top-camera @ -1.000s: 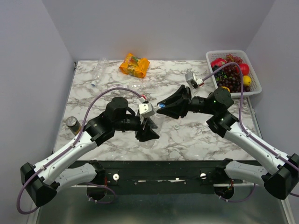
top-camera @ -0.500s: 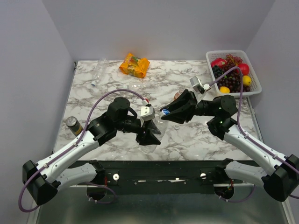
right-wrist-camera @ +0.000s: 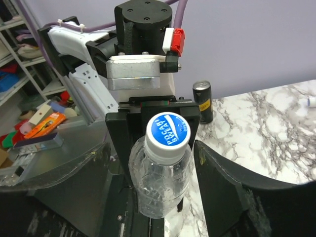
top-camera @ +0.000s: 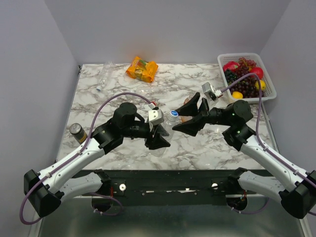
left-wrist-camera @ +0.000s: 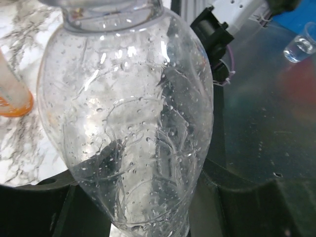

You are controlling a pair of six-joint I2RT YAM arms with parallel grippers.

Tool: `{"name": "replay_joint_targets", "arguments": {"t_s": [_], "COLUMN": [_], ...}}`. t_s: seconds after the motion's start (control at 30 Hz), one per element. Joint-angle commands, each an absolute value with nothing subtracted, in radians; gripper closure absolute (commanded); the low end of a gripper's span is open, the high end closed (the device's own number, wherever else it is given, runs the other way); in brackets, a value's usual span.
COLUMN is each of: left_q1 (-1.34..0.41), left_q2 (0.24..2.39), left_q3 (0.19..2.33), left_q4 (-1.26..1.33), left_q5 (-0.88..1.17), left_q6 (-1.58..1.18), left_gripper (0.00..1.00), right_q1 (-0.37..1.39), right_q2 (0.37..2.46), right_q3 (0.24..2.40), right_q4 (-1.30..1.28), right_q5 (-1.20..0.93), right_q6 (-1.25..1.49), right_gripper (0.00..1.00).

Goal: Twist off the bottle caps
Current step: Unscrew the bottle cap from the plastic bottle.

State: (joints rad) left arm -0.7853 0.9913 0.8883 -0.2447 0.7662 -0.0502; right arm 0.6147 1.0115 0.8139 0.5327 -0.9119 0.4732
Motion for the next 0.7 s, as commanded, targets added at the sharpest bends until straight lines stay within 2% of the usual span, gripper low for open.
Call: {"name": "replay_joint_targets", "arguments": {"t_s": [0.0, 0.17, 0.23, 0.4, 0.67], "left_q1": [-0.781, -0.782, -0.782, -0.793, -0.828], "left_q2": [0.963, 0.965, 0.963, 0.969, 1.009], "left_q3": [0.913, 0.925, 0.925, 0.928, 0.936], "left_q4": [-0.242, -0.288, -0.299, -0.316, -0.339], "left_q5": [0.6, 0.276, 0.215, 0.135, 0.071], "left_q6": [-0.034, -0.048, -0.051, -0.052, -0.043], "left_gripper": [0.6, 0.6, 0.6, 0.6, 0.61], "right_q1": [0.611, 0.611, 0.611, 0.632, 0.704], "right_q2": [0.951, 0.939, 0.948, 0.965, 1.014], "right_q3": [0.818, 0.899, 0.907, 0.888, 0.916], "right_q4": [0.398, 0.184, 0.135, 0.192, 0.19], "right_q5": [-0.812, -0.51, -0.459, -0.399, -0.302], "right_q6": [0.403, 0.399, 0.445, 0.532, 0.529], "right_gripper": [0.24, 0.25, 0.28, 0.32, 0.31]}}
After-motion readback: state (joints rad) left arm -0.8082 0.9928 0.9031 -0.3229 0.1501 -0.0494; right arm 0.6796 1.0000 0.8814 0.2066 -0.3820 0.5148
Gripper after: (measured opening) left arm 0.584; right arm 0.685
